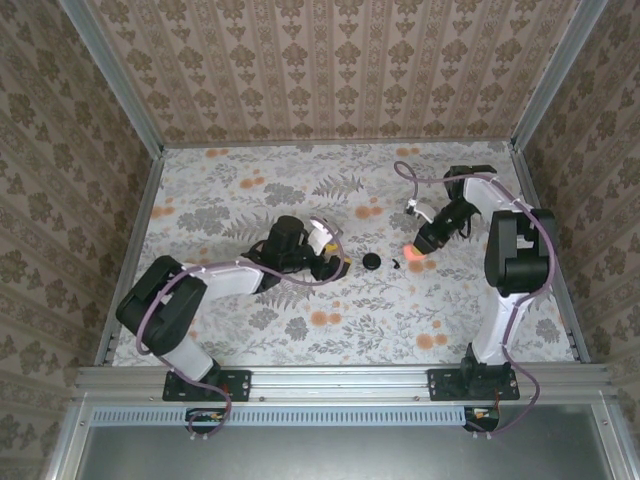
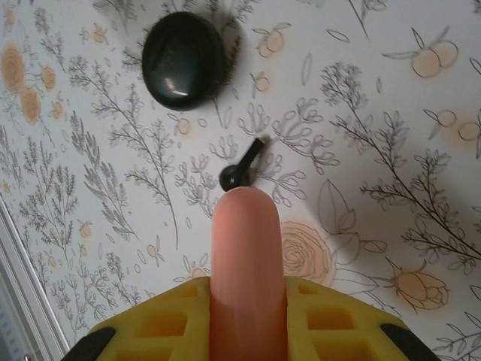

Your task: Insert the wireless bluetooth earbuds into the charging case

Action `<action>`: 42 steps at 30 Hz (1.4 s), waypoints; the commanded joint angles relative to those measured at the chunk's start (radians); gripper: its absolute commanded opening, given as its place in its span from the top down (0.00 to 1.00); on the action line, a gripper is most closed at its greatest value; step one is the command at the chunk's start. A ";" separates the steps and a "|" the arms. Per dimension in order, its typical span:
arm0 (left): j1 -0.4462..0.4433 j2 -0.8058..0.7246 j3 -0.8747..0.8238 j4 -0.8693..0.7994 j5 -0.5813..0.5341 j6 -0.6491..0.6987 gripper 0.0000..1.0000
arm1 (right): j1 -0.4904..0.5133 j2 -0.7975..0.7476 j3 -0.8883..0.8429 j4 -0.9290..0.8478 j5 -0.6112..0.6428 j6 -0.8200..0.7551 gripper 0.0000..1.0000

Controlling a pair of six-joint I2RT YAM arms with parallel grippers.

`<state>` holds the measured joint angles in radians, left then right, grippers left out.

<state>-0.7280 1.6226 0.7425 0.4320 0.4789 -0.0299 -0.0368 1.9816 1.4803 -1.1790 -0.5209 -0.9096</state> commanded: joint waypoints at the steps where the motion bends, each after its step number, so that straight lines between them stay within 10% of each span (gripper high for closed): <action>1: -0.007 0.034 0.055 -0.034 0.039 0.015 0.33 | -0.013 0.048 0.051 -0.070 0.029 0.007 0.84; 42: -0.013 0.148 0.191 -0.072 0.114 0.060 0.35 | -0.051 0.190 0.194 -0.077 0.066 0.026 0.71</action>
<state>-0.7338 1.7638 0.8993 0.3813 0.5632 0.0032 -0.0769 2.1616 1.6413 -1.2652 -0.4553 -0.8909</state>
